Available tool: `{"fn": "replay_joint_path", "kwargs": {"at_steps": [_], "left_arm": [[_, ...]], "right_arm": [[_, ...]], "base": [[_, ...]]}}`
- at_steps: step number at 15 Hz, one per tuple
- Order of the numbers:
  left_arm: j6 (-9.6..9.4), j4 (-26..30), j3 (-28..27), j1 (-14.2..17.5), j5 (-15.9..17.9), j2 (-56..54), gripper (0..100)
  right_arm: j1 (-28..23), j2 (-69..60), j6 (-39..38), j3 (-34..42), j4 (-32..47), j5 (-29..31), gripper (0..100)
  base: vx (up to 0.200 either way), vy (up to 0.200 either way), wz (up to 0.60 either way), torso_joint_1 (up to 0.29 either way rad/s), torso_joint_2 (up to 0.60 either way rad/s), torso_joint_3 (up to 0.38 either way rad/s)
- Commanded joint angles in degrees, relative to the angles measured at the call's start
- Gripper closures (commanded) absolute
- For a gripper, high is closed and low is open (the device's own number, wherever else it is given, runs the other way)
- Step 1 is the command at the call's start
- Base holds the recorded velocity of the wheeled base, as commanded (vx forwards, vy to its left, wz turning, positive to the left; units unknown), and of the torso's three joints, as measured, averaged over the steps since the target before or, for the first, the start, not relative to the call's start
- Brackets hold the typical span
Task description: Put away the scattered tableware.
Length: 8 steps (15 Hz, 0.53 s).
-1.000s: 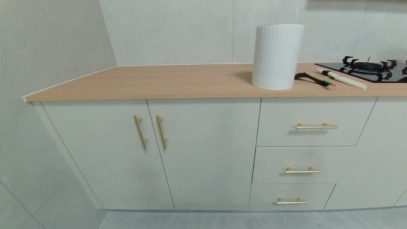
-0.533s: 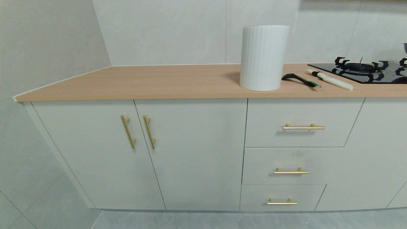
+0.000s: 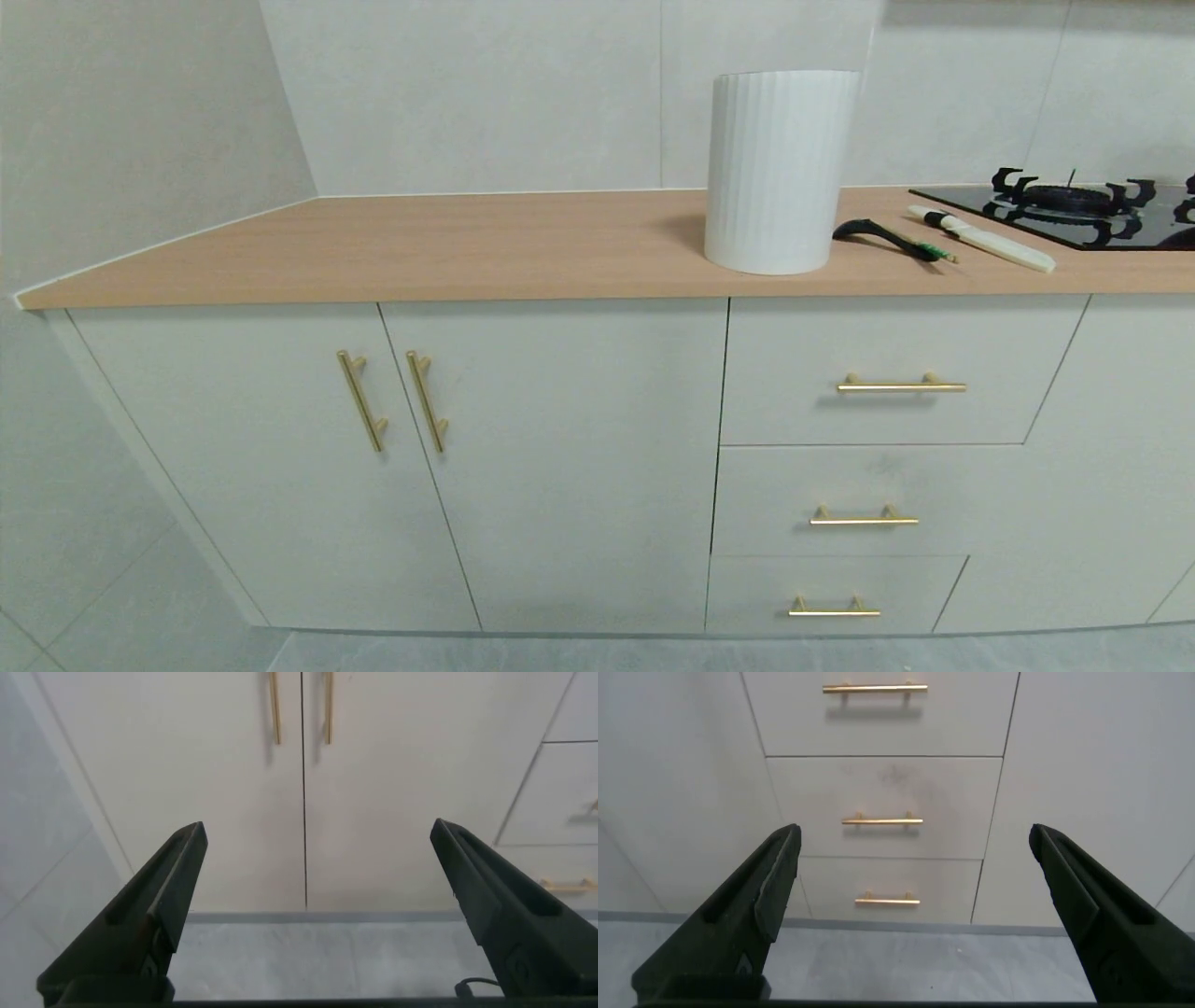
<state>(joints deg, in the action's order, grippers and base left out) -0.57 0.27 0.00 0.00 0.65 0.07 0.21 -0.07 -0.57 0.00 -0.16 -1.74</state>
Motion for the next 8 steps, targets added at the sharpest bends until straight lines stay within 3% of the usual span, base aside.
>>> {"fn": "replay_joint_path", "kwargs": {"at_steps": [1, 8], "left_arm": [[-0.04, 0.0, 0.0, 0.0, 0.1, 0.0, 0], [-0.04, 0.0, 0.0, 0.0, 0.0, 0.0, 0]], "right_arm": [[0.1, 0.1, 0.0, 0.0, 0.0, 0.0, 0], [0.0, 0.1, 0.0, 0.0, -0.1, 0.2, 0]], "base": [[0.0, 0.0, 0.0, 0.0, 0.0, 0.0], [0.0, 0.0, 0.0, 0.0, 0.0, 0.0]]}}
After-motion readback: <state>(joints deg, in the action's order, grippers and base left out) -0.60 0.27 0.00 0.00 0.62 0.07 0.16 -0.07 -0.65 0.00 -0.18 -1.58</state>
